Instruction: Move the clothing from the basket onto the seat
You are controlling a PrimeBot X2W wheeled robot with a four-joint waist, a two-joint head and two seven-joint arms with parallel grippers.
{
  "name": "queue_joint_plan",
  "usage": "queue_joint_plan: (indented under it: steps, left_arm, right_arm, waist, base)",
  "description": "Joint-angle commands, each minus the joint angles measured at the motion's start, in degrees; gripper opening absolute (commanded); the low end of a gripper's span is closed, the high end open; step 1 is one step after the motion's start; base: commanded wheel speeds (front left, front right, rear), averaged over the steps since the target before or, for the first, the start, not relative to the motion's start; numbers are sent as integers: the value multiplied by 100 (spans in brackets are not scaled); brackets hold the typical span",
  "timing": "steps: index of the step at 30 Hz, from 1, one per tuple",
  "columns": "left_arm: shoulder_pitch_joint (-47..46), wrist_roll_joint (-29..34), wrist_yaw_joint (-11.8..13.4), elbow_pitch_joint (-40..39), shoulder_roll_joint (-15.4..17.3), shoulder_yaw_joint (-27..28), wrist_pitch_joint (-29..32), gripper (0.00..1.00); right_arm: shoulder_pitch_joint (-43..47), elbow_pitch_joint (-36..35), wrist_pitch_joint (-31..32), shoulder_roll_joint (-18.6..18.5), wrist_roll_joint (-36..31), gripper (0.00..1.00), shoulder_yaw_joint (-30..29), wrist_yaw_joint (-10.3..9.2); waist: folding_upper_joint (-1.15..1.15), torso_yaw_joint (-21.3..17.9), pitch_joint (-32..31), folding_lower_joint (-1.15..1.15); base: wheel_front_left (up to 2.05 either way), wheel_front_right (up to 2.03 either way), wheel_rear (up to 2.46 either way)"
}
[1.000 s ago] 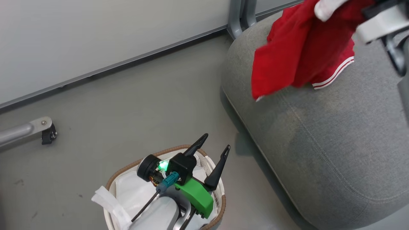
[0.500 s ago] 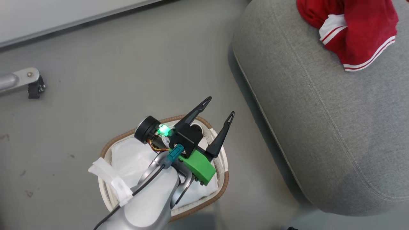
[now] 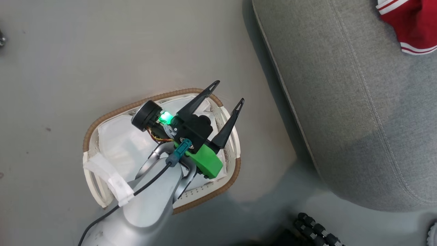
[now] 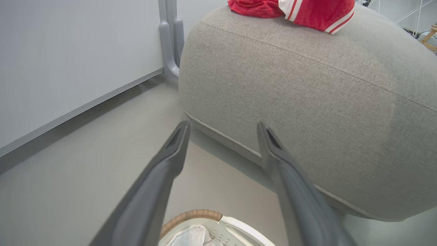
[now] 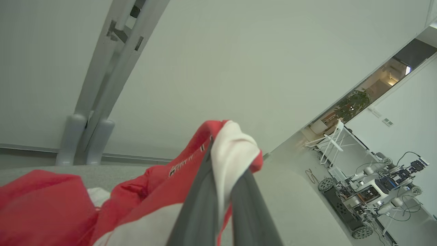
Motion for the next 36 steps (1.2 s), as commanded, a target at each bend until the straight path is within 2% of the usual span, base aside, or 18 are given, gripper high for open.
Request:
queue_joint_plan:
  steps: [1, 7, 12, 13, 14, 15, 16, 28, 29, 30, 36]
  left_arm:
    - [-106, 53, 13, -24, 78, 32, -2, 100]
    - [-73, 43, 45, -43, 147, 71, -2, 100]
    - [-13, -5, 82, -61, 208, 119, -2, 100]
    - [5, -18, 80, -61, 214, 127, -2, 100]
    - [22, -24, 87, -64, 219, 134, -2, 100]
    - [47, -37, 93, -64, 223, 144, -2, 100]
    - [64, -47, 93, -64, 224, 149, -2, 100]
    - [346, -295, 120, -249, 26, 344, -2, 100]
    - [391, -327, 115, -268, 5, 371, -2, 100]
    - [634, -493, 111, -376, -90, 591, -2, 100]
    - [935, -638, 132, -451, -172, 883, -2, 100]
  right_arm:
    - [220, -81, -27, 163, -28, 0, -72, -8]
    - [1140, -484, -29, 739, 50, 0, -176, -8]
    - [1689, -804, -30, 1050, 122, 0, -79, -8]
    - [1775, -910, -31, 1089, 144, 20, -45, -8]
    - [1849, -981, -31, 1132, 176, 45, -29, -8]
    - [1933, -1065, -31, 1180, 204, 87, -10, -8]
    - [2001, -1125, -31, 1208, 225, 100, 12, -8]
    - [2974, -1844, -32, 1365, 415, 100, 18, -8]
    - [3082, -1892, -32, 1368, 432, 100, 21, -8]
    - [3442, -2101, -32, 1398, 436, 100, 17, -8]
    - [3662, -2187, -32, 1420, 495, 100, 36, -8]
  waist:
    - [0, -148, 301, -1]
    - [0, -209, 328, -1]
    - [0, -256, 296, -1]
    - [0, -265, 282, -1]
    - [0, -271, 266, -1]
    - [0, -277, 242, -1]
    - [0, -278, 220, -1]
    - [0, -105, -540, -1]
    - [0, -72, -643, -1]
    - [0, 72, -1159, -1]
    - [0, 333, -1744, -1]
  base:
    - [0, 0, 0]
    - [0, 0, 0]
    - [0, 0, 0]
    - [0, 0, 0]
    - [0, 0, 0]
    - [0, 0, 0]
    - [0, 0, 0]
    - [0, 0, 0]
    - [0, 0, 0]
    - [0, 0, 0]
    - [0, 0, 0]
